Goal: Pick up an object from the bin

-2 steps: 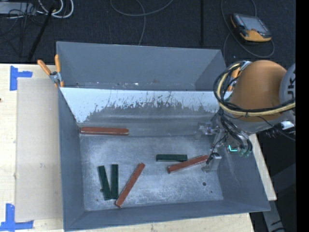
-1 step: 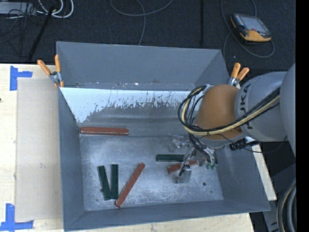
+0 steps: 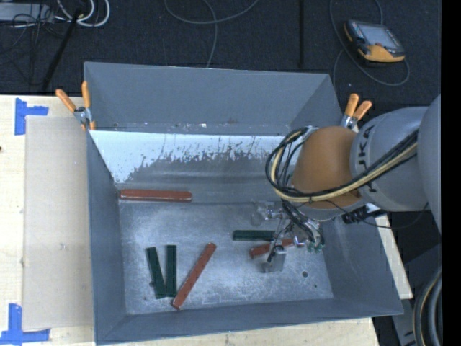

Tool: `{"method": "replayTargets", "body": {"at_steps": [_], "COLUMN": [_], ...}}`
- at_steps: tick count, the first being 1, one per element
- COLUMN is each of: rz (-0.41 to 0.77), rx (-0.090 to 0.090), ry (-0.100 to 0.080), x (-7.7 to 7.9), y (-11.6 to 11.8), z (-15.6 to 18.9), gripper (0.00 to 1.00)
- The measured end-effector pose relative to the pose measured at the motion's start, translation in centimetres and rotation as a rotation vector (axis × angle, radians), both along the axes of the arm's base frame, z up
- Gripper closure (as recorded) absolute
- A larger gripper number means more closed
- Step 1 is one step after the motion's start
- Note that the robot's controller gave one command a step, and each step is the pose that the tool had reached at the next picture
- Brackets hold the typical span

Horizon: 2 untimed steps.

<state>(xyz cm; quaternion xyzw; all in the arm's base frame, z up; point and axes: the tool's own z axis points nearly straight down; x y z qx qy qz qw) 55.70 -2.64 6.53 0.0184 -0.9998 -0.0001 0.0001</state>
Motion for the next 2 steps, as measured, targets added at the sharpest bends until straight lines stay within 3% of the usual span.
{"method": "replayTargets", "body": {"at_steps": [2], "rz": [0.011], "rx": [-0.001], "ry": [0.0], "x": [0.05], "y": [0.1], "z": [0.02], "gripper": [0.0]}}
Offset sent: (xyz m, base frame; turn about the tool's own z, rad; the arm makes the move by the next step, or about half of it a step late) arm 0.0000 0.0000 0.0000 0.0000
